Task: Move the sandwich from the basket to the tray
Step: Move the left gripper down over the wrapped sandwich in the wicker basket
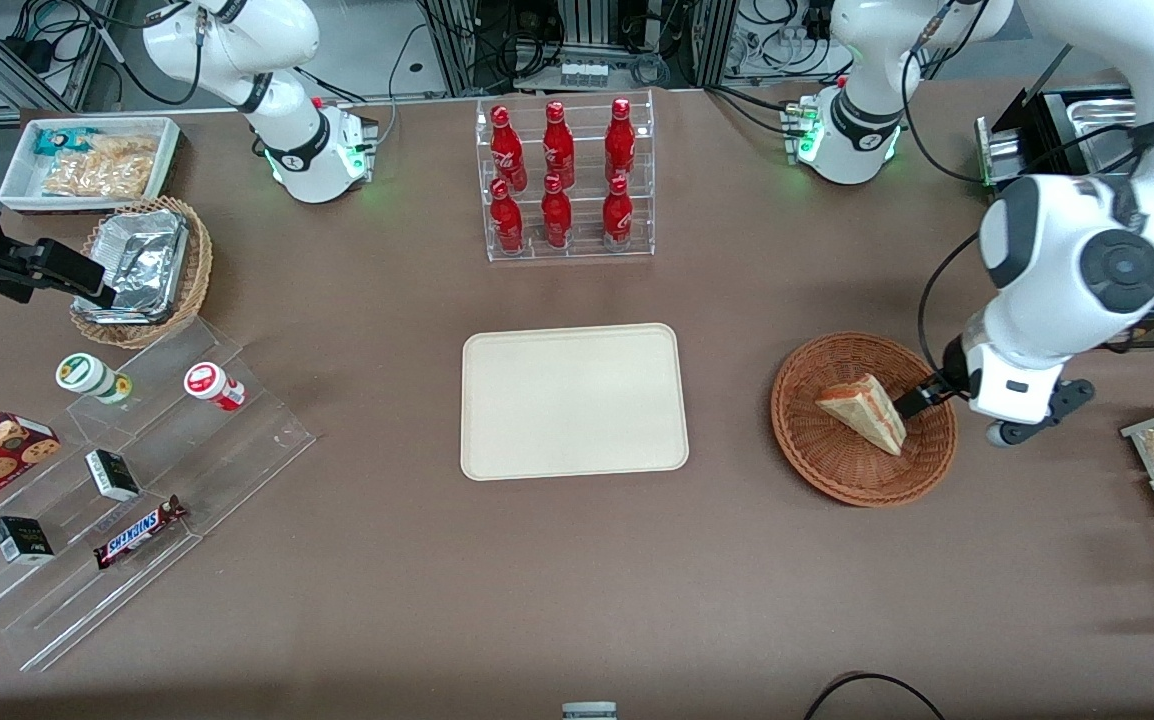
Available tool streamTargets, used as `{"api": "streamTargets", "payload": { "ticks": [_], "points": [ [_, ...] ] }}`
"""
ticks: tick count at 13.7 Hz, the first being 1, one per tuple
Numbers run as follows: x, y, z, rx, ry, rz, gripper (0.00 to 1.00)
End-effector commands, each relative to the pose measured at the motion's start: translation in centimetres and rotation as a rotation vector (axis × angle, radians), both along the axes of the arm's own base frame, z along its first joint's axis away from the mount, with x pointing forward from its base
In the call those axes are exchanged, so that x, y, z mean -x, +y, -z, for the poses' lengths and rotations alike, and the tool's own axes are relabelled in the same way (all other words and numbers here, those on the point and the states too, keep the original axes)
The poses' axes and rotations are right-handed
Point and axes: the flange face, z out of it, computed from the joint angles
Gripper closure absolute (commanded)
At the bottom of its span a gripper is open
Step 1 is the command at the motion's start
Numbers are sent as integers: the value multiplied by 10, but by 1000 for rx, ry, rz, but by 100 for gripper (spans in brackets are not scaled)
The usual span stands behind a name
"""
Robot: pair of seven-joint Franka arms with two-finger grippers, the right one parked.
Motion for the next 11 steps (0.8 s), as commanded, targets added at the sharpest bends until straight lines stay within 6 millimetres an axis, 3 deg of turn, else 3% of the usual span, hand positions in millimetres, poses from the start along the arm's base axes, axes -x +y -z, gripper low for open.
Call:
{"api": "streamTargets", "payload": {
  "ticks": [1,11],
  "points": [
    [17,-16,7,-4,-31,-166,0],
    [33,-23,27,-22,21,-394,0]
  ]
}}
